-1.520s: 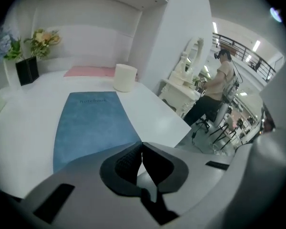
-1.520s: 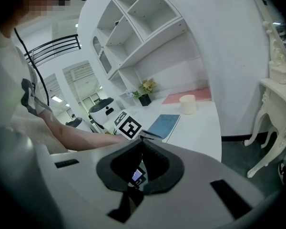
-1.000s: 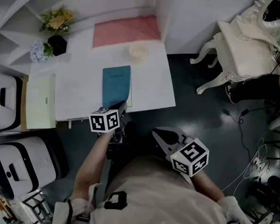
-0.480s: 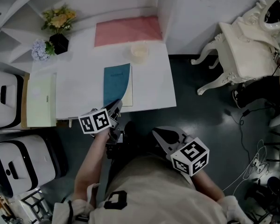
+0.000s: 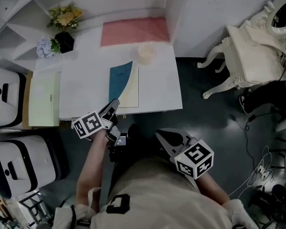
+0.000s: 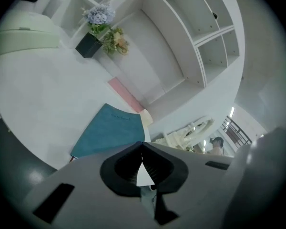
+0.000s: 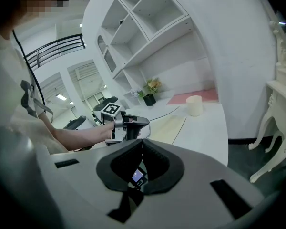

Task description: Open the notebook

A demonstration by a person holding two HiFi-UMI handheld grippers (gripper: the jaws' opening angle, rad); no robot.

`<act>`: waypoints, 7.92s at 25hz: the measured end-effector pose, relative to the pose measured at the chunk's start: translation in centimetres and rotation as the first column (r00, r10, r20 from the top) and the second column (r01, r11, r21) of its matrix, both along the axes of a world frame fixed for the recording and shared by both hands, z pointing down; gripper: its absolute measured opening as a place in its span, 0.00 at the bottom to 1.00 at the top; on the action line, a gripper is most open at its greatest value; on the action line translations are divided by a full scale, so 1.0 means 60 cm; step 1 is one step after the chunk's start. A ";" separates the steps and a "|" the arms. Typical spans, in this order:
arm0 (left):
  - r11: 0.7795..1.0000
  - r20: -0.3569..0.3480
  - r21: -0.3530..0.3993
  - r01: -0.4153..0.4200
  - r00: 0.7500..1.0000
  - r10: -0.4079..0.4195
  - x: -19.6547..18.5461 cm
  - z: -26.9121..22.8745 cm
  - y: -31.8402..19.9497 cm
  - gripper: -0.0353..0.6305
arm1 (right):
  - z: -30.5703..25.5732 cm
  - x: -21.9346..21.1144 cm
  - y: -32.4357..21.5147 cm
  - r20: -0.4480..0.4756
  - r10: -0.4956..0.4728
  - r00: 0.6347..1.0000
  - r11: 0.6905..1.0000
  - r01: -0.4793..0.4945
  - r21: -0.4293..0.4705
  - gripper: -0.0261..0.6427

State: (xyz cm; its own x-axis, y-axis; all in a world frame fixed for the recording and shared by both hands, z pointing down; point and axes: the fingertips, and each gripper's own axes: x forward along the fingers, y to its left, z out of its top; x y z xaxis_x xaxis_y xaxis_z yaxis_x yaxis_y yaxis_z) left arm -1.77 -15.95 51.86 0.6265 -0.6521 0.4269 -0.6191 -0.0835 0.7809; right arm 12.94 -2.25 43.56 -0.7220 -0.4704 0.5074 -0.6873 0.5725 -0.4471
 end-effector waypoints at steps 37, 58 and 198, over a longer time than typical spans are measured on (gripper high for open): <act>0.953 -0.118 0.019 0.303 0.947 -0.299 -0.182 -0.026 0.003 0.08 | -0.007 -0.069 0.023 -0.025 -0.096 0.995 0.995 0.097 0.029 0.07; 0.942 0.024 0.018 0.335 0.942 -0.335 -0.286 0.026 -0.002 0.08 | -0.011 -0.140 -0.054 -0.123 -0.114 0.986 0.992 0.120 0.046 0.07; 0.965 0.372 -0.261 0.019 0.925 0.083 -0.334 0.188 0.002 0.08 | 0.008 -0.263 -0.174 -0.107 -0.239 0.965 0.970 0.242 0.023 0.07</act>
State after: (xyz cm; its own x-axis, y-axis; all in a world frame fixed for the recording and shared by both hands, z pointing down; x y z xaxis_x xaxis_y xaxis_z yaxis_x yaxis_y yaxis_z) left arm -21.83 -15.82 63.12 0.4047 -0.4716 0.7835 -0.8710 0.0621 0.4873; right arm -2.83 -12.70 44.02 -0.7613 -0.3086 0.5703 -0.5684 0.7409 -0.3578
